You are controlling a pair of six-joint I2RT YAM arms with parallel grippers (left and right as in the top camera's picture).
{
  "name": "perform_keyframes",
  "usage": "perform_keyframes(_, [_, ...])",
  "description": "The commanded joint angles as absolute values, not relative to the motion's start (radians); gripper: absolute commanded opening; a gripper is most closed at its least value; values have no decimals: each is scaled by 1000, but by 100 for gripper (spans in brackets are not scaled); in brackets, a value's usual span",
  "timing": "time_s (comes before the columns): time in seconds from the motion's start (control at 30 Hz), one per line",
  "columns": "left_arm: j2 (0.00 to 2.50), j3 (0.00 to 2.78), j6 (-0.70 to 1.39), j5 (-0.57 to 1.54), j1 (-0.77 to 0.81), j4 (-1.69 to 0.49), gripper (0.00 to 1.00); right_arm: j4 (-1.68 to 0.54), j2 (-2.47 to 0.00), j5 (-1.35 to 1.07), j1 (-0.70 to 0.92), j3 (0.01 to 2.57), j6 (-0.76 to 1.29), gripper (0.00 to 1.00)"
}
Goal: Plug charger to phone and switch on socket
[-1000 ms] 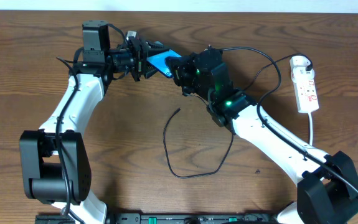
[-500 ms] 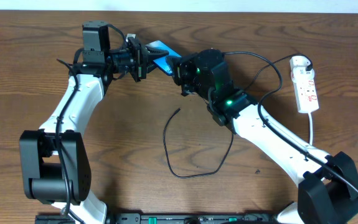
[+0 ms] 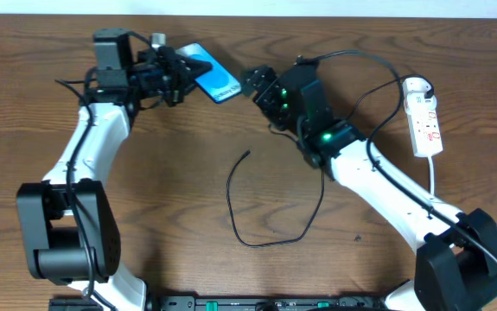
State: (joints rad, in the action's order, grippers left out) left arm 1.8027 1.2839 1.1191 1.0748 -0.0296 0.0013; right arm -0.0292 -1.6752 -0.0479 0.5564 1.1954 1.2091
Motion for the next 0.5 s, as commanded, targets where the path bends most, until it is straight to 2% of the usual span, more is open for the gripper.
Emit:
perform_keyframes(0.0, [1781,1289,996,1187,-89,9,7,-68,-1662,-39,525,1196,951,92])
perform_keyframes(0.17, [1781,1289,917,1304,-176,9,7,-154,-1660,-85,523,1196,808,89])
perform_keyframes(0.33, [1781,1289,891,1355,-265,6,7,-262,-1661,-147,526,1196,804,75])
perform_keyframes(0.47, [1781,1288,891,1370,-332,5,7,-337,-1674,-208,527,1196,888,61])
